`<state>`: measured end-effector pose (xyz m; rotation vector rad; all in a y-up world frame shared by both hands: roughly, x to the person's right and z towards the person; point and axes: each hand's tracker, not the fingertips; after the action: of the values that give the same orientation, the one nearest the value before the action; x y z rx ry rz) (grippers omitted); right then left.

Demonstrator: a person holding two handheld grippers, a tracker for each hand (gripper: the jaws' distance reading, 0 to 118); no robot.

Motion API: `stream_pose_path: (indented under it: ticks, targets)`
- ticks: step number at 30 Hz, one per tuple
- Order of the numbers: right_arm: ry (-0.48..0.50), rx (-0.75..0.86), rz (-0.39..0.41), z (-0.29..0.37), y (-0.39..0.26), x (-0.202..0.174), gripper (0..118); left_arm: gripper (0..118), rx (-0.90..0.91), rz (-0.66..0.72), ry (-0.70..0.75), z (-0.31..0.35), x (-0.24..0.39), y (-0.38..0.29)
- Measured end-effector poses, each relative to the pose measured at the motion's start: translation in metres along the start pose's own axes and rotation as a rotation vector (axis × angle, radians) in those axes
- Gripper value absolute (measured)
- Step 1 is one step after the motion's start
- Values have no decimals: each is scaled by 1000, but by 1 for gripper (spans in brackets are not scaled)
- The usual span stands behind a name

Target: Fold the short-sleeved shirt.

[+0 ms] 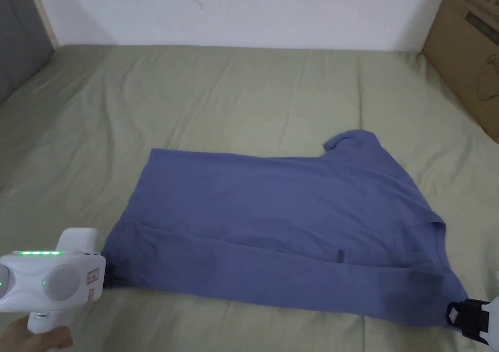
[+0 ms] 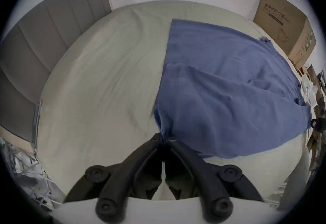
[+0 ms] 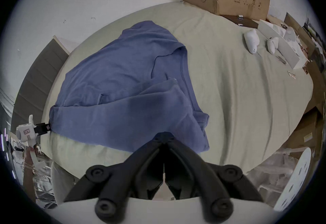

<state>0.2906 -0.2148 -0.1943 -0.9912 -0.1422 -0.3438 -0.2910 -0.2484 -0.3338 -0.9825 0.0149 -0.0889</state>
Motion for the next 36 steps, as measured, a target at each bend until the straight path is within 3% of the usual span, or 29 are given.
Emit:
stream_pose_path:
  ticks: [2,3,6,7,11,12,15,16,18,23,26,29,32,36]
  targets:
    - [-8,9,-1,1,1,1,0,0,-42,-22,-38,-1,1,2]
    - [-12,14,-2,2,3,2,7,0,-30,-34,-38,0,1,0]
    - [-24,22,-25,1,9,8,81,0,-29,-1,-54,4,-2,1]
    - [-10,31,-49,-1,11,11,85,0,-28,17,-63,6,-5,0]
    - [7,-31,-133,-33,17,21,83,0,-34,34,-87,20,-1,1]
    - [9,-62,-137,-42,14,21,71,0,-38,26,-86,21,0,1]
    - [-9,-62,-97,-52,6,8,11,0,-40,12,-80,25,4,2]
    - [24,-58,-110,-48,8,5,6,0,-41,13,-80,26,5,2]
    - [-9,-65,-90,-43,16,1,6,0,-31,18,-83,30,5,7]
    - [9,-36,-26,-11,28,3,6,0,-13,33,-106,50,-3,11]
    - [34,-16,-27,13,37,8,6,0,1,35,-130,67,-11,6]
    - [10,-9,17,29,39,12,6,0,-5,18,-146,87,-12,-13]
    - [42,-42,-16,32,23,24,6,0,-36,7,-147,93,-16,-41]
    - [-3,-129,0,11,-15,34,6,0,-154,48,-145,79,-21,-84]
